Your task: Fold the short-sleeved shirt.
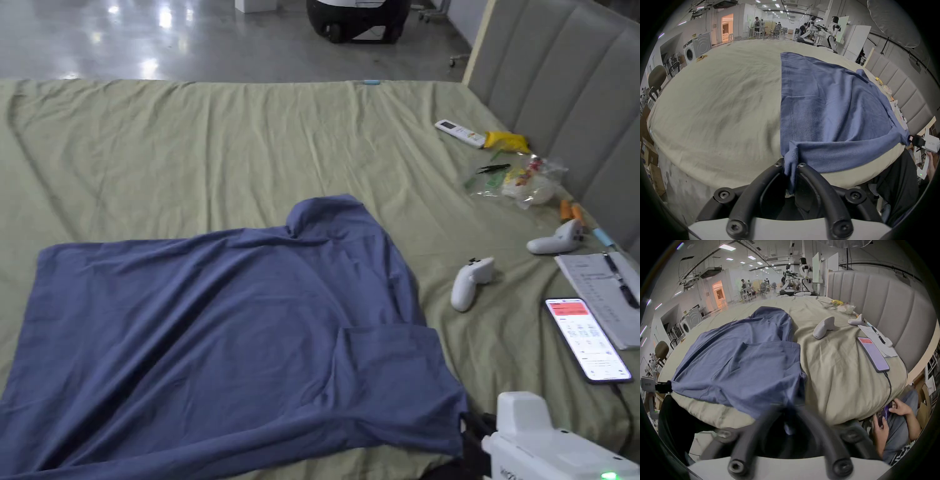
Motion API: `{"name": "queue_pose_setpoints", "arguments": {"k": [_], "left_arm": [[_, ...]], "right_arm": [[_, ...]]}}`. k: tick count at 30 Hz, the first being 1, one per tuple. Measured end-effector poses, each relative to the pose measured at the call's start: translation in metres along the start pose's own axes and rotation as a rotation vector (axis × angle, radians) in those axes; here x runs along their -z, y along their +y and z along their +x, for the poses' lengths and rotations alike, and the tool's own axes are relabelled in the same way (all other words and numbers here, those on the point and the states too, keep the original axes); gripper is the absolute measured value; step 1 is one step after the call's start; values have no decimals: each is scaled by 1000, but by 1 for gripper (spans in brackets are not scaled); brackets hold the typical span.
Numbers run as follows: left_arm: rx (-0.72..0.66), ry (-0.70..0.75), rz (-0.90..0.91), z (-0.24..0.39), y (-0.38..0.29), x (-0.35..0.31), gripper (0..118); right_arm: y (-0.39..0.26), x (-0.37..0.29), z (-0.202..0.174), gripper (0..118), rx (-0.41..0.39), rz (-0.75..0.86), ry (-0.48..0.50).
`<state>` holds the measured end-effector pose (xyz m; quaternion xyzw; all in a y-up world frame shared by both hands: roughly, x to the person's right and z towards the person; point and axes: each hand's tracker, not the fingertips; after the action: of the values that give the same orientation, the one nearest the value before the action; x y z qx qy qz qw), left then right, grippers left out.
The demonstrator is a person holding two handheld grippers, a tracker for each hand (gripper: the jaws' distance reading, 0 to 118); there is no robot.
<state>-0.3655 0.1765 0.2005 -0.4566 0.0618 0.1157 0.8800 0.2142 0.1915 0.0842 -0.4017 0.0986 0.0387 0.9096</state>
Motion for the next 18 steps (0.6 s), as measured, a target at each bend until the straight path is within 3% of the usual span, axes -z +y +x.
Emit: {"name": "queue_pose_setpoints", "arguments": {"k": [2,5,10,18], "left_arm": [[28,22,13,5,-3,-3,10],[112,45,61,11,-6,-13,8],[47,-11,158,3,13,-38,8],[-1,-37,262,-14,74,-31,8]], "right_arm": [[2,3,7,3,59,-28,47],[2,-6,11,3,109,15,40],[24,-23,16,3,144,118,73],[105,-12,1,3,118,213,110]]}}
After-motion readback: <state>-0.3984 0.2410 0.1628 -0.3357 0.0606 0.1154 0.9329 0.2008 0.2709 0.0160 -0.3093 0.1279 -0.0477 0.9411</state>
